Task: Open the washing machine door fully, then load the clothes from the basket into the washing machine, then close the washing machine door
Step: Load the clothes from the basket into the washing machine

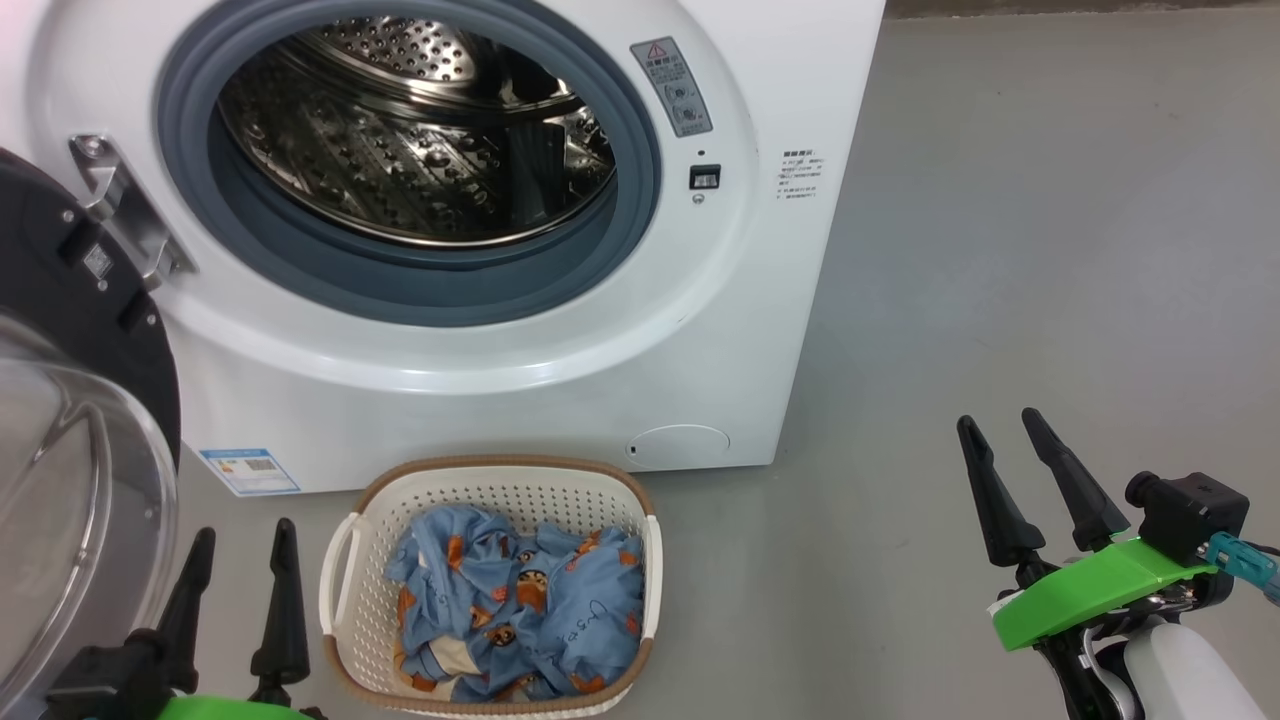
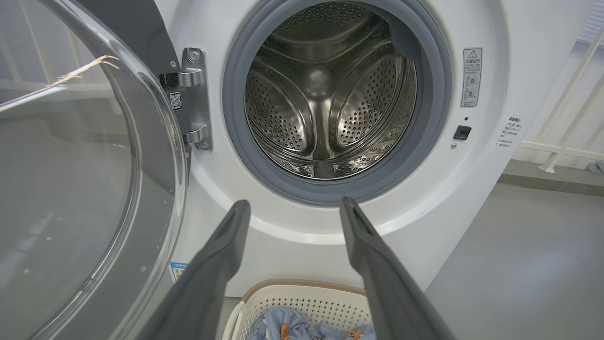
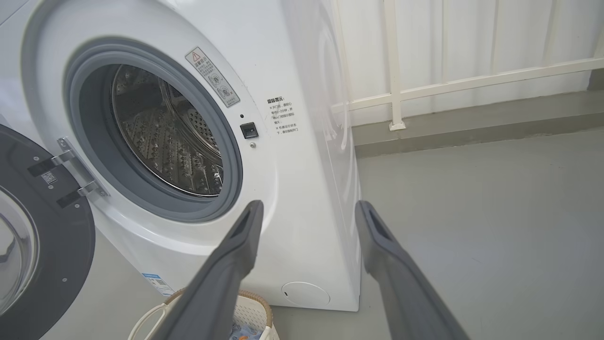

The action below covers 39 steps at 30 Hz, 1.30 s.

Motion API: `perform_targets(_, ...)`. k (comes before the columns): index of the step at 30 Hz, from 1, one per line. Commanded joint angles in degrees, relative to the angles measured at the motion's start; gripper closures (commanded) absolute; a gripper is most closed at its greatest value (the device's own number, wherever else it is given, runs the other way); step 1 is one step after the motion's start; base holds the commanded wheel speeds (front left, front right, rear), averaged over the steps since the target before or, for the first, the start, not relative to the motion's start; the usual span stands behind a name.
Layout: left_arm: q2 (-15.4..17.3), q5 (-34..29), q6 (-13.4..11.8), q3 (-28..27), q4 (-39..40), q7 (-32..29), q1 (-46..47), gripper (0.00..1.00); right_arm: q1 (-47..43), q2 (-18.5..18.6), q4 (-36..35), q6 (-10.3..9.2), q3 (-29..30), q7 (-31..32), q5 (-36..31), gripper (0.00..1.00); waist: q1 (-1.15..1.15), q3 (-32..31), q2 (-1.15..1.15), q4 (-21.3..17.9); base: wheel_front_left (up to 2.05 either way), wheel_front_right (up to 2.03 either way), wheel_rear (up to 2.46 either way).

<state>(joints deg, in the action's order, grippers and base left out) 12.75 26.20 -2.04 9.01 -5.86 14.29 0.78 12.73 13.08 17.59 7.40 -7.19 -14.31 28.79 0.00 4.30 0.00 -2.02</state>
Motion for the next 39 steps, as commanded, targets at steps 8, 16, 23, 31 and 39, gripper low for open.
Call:
perform_targets(8,1.57,-0.18,-0.56,-1.71,1.2,0.55,3.42,0.0,0.73,0.52,-1.49,0.09,-1.22,-0.69,-0.31,0.0,0.0,0.55,0.0,-0.07,0.63,-0.63,0.0)
perform_targets(16,1.57,0.02,-0.38,-1.7,1.0,0.59,3.46,0.0,0.73,0.47,-1.33,0.09,-1.28,-0.69,-0.35,0.0,0.0,0.31,0.0,-0.08,0.02,-0.02,0.0)
perform_targets(23,1.6,0.0,-0.38,-1.67,0.92,0.62,3.58,0.0,0.77,0.47,-1.26,0.09,-1.46,-0.69,-0.23,0.0,0.0,0.42,0.0,-0.06,0.0,0.0,0.0)
perform_targets(31,1.54,-0.07,-0.46,-1.61,0.62,0.65,3.83,0.0,0.85,0.44,-1.19,0.09,-1.5,-0.69,-0.18,0.0,0.0,0.55,0.0,0.02,0.0,0.0,0.0)
perform_targets(39,1.51,-0.1,-0.46,-1.65,0.5,0.67,3.79,0.0,0.91,0.45,-1.13,0.09,-1.62,-0.69,-0.15,0.0,0.0,0.69,0.0,-0.07,0.0,0.0,0.0)
